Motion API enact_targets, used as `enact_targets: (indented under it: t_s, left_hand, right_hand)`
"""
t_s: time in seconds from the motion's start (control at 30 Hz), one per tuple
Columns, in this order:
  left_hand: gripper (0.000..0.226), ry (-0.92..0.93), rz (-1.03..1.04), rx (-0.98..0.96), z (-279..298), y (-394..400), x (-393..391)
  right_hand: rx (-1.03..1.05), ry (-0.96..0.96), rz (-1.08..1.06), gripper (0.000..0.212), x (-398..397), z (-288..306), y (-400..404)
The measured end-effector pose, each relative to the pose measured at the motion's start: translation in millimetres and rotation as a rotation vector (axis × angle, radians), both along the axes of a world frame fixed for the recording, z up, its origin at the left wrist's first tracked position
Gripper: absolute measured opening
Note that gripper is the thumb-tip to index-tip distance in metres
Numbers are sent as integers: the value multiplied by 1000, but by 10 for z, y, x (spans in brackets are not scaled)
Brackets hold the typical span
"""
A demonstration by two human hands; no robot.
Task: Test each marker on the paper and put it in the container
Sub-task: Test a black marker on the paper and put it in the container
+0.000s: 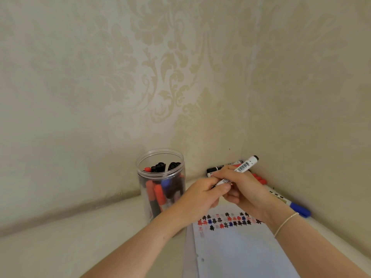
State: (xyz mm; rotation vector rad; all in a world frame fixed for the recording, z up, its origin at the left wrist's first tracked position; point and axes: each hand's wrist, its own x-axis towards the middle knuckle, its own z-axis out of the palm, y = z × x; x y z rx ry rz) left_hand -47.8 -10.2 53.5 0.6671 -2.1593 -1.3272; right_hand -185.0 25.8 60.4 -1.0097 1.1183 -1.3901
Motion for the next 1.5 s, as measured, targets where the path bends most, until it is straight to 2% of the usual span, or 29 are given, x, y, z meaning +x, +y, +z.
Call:
enact_targets:
  t_s: [0.07,0.13,0.2,0.27,0.37,0.53,0.63,0.83,1.17,1.37,1.5]
  left_hand:
    - [21,86,-50,127,21,69,45]
    - [21,40,-33,89,13,121,86]
    - [39,-150,54,13,-14,144,136]
    - [59,-455,117,-91,-102,137,229]
    - [75,-820,53,-211,-234,156,358]
    - [91,-999,-19,-249,-308,131,351]
    - [90,-994,-18,-235,-358,100,356]
    - [90,-918,15,-272,-476,94,405]
    - [95,-833,24,-315,-596,89,443]
    - [92,-819,21,-310,-581,117,447]
    - [92,-821,20,-314,-576,116,436]
  right_hand:
    - [-31,44,37,29,10,28,32]
    - [-45,86,14,28,18,44,65]
    - [-39,56,-130,25,-24,23,72]
    - [-9,4,-309,18,-94,-59,84]
    - [88,63,-367,15,-105,-260,114]
    - [174,92,-332,22,144,-542,100]
    - [159,133,-377,24,273,-659,65]
    - [199,439,-541,23,388,-810,8]
    - [108,571,-580,34,425,-889,13]
    - [133,478,-556,27,394,-871,39]
    - [101,547,-555,23,421,-884,34]
